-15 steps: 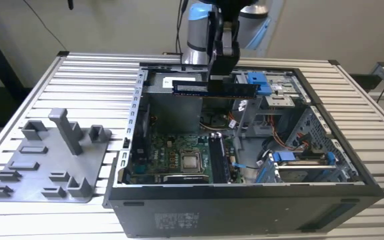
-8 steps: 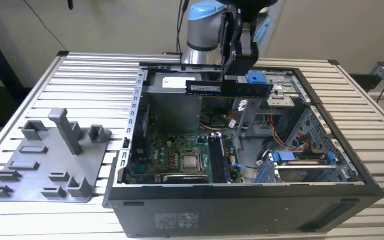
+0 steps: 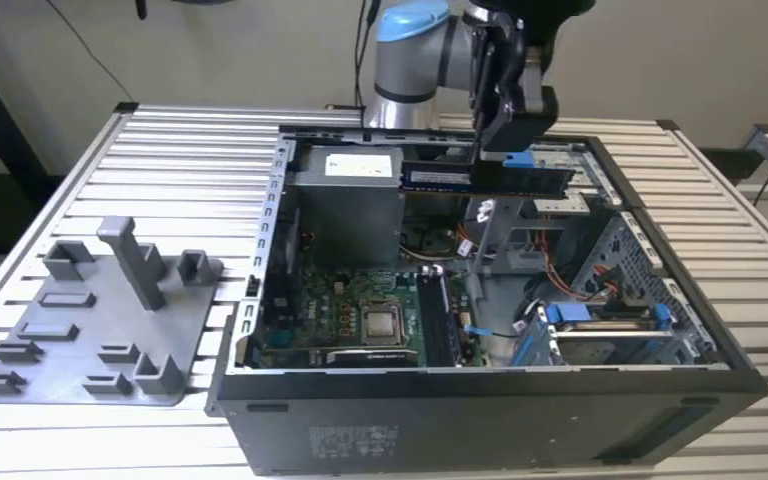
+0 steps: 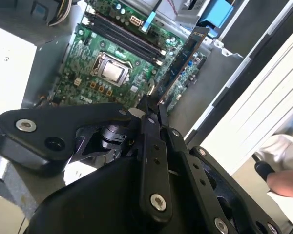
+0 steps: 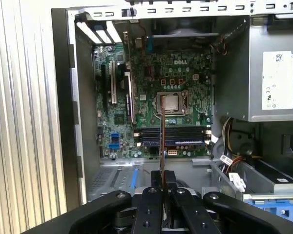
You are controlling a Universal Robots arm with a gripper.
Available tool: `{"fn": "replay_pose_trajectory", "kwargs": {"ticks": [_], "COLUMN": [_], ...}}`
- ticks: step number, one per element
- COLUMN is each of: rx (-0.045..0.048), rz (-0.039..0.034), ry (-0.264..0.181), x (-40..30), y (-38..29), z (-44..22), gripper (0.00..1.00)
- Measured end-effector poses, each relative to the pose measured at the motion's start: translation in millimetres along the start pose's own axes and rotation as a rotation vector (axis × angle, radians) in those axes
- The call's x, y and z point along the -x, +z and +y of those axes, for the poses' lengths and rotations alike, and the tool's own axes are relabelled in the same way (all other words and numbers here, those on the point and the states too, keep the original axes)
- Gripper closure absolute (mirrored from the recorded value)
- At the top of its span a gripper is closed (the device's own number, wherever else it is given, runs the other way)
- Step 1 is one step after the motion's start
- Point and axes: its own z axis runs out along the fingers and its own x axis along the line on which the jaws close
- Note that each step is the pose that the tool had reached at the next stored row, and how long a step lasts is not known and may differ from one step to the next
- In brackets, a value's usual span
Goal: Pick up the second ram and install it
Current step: 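Pick up the second ram and move it above second insertion slot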
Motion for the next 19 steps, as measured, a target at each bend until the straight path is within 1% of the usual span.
{"fn": "replay_pose_trajectory", "kwargs": {"ticks": [5,7,11,12,14,19], "rx": [0.0,0.0,0.0,0.0,0.0,0.0], "rz": [0.0001,0.0,0.0001,0.0001,0.0001,0.0], "ry": [0.0,0.0,0.0,0.0,0.001,0.001], "x": [0.8,0.8,0.9,1.9,6.7,21.4], "y": [0.3,0.4,0.3,0.3,0.2,0.0], "z": [-12.5,-13.8,-13.8,-13.7,-13.2,-11.9], "gripper": [0.86,0.86,0.86,0.86,0.86,0.86]}}
